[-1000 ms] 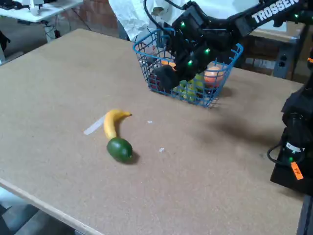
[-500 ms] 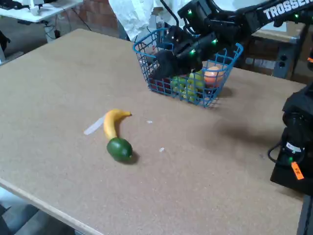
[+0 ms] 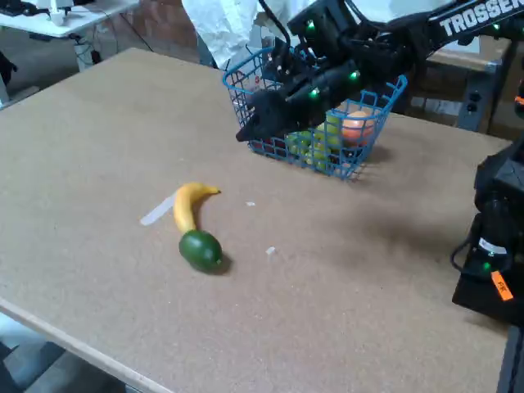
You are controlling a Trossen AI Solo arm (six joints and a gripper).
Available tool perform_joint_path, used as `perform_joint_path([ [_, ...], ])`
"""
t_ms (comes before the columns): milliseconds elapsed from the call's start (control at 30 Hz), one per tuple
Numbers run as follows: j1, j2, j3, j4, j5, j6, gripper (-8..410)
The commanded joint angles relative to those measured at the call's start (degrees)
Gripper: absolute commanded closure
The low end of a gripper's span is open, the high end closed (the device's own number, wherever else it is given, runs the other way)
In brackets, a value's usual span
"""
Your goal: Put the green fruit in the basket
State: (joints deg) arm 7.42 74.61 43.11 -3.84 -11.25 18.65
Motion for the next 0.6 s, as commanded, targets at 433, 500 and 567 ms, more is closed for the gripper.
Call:
perform_joint_path([
  [433, 9.2, 10.8, 12.1, -12.4, 9.2, -1.4, 1],
  [500, 10.1, 14.1, 15.6, -15.4, 9.4, -1.3, 1],
  [567, 10.7, 17.1, 18.4, -17.4, 9.3, -0.7, 1],
])
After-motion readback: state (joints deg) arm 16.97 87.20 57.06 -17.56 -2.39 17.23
